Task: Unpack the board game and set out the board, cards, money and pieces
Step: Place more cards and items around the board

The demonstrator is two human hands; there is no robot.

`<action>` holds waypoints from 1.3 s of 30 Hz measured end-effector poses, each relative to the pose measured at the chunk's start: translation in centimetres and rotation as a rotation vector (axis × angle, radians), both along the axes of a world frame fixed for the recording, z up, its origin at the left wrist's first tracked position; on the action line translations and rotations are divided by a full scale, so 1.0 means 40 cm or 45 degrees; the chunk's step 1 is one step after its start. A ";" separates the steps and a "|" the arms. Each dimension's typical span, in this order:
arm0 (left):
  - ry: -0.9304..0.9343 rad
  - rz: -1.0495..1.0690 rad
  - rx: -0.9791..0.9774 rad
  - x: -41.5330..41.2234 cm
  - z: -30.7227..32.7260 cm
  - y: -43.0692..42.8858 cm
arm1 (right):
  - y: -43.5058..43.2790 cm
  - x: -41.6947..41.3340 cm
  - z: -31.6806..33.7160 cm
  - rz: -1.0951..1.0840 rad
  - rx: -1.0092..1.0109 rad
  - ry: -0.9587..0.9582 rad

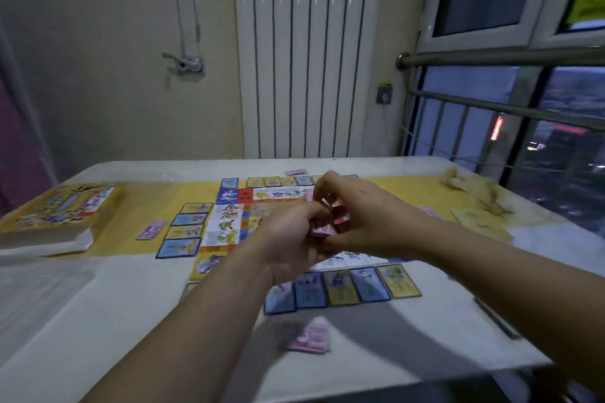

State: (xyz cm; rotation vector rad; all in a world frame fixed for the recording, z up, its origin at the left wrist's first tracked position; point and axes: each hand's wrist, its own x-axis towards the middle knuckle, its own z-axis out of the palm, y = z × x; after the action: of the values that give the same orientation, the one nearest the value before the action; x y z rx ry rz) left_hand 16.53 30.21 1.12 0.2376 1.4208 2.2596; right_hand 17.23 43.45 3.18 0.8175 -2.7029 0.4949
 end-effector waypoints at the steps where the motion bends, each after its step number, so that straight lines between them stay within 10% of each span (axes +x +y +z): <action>1: 0.000 -0.038 0.004 0.006 0.001 0.032 | 0.035 0.013 0.005 -0.023 -0.008 0.011; 7: 0.173 -0.130 -0.147 0.029 -0.009 0.229 | 0.221 0.090 0.040 -0.187 -0.045 -0.137; 13: 0.341 -0.311 -0.244 0.051 -0.023 0.354 | 0.395 0.112 0.024 -0.247 -0.852 -0.602; 19: 0.347 -0.381 -0.407 0.072 -0.060 0.450 | 0.502 0.130 -0.029 -0.383 -0.917 -0.641; 27: 1.331 -0.289 -1.317 0.038 -0.165 0.451 | 0.627 0.093 -0.107 -0.663 -0.189 -1.037; 39: 1.605 -0.445 -1.476 0.039 -0.190 0.495 | 0.589 0.085 -0.183 -0.667 0.228 -0.574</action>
State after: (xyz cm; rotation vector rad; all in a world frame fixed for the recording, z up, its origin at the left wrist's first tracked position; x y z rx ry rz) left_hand 18.08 50.01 -6.47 1.4544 2.6558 0.5592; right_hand 20.63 67.01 -4.16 -0.0020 -3.2408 0.3454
